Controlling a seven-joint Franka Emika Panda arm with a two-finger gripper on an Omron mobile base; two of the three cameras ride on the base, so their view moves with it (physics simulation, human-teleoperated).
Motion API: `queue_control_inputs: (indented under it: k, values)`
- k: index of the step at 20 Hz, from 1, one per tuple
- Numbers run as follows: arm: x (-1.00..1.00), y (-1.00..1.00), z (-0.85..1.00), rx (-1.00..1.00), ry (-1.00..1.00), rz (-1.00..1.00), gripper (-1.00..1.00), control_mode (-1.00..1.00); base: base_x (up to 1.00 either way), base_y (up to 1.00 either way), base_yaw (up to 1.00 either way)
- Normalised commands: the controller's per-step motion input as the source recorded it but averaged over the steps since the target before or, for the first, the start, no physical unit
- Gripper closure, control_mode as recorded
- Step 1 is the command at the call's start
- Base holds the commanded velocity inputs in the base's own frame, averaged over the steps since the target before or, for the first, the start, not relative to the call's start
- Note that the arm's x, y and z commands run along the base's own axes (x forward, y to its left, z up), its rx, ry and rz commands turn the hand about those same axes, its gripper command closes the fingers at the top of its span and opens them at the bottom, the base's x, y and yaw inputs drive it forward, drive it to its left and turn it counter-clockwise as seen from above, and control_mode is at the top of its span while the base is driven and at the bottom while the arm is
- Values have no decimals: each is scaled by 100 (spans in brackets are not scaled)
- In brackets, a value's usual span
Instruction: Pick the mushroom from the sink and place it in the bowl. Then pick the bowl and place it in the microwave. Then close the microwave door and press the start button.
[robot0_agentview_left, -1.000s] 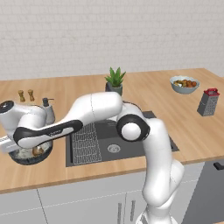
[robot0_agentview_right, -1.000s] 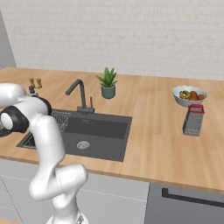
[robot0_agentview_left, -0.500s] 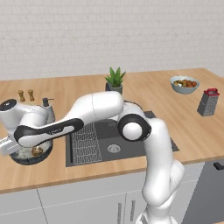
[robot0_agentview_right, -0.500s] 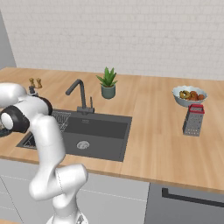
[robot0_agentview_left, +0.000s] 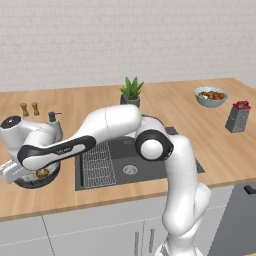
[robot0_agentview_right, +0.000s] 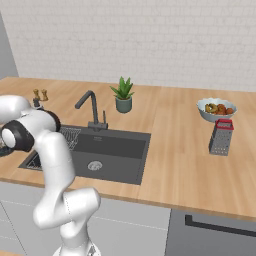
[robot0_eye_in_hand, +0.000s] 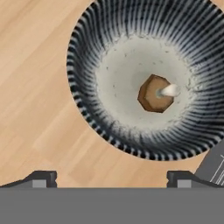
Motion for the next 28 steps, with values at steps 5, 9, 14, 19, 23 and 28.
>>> queue_control_inputs:
  k: [5, 9, 14, 19, 23, 28]
  values:
    - [3, 0, -9, -7, 3, 7, -100, -100, 0, 0, 0]
    - [39, 0, -1, -6, 4, 5, -100, -100, 0, 0, 0]
    - [41, 1, -8, -7, 3, 9, -100, -100, 0, 0, 0]
    - [9, 21, -16, -10, 1, 9, -100, -100, 0, 0, 0]
    - [-30, 22, 0, -8, 0, 6, -100, -100, 0, 0, 0]
    - [-18, 9, 0, -6, 0, 4, -100, -100, 0, 0, 0]
